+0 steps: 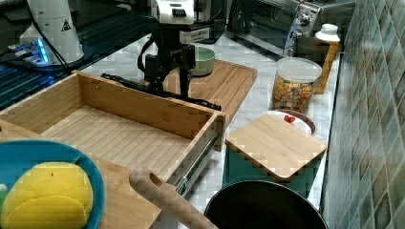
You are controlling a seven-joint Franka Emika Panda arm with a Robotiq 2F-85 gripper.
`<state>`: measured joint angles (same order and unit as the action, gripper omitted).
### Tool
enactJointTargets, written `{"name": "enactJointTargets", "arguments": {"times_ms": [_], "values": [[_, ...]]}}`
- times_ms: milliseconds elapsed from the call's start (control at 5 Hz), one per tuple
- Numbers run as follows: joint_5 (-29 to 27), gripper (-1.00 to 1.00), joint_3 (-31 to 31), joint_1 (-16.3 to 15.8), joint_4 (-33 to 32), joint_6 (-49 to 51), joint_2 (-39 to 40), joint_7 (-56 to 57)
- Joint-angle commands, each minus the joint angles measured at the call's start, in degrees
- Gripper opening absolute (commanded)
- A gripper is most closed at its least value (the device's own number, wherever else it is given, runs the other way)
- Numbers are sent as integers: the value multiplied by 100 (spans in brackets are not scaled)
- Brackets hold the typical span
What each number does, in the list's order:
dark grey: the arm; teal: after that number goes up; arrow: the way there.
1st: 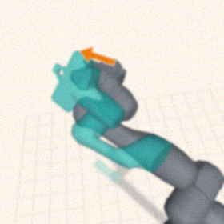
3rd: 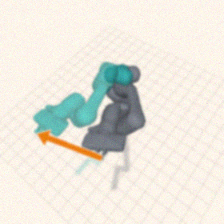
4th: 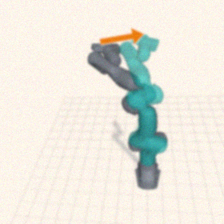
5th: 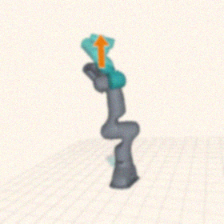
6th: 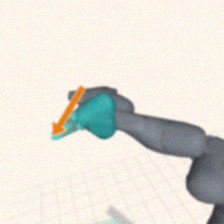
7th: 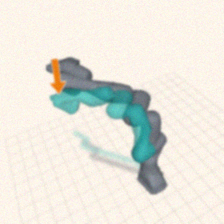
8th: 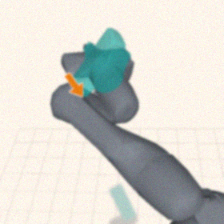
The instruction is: Open the drawer.
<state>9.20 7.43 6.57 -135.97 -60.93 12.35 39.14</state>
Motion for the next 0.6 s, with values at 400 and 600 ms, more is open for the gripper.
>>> {"name": "enactJointTargets", "arguments": {"times_ms": [400,600], "values": [[397,100,-401,-817,-312,370,-650,-1223],[398,100,-409,-809,-313,369,-650,-1224]]}}
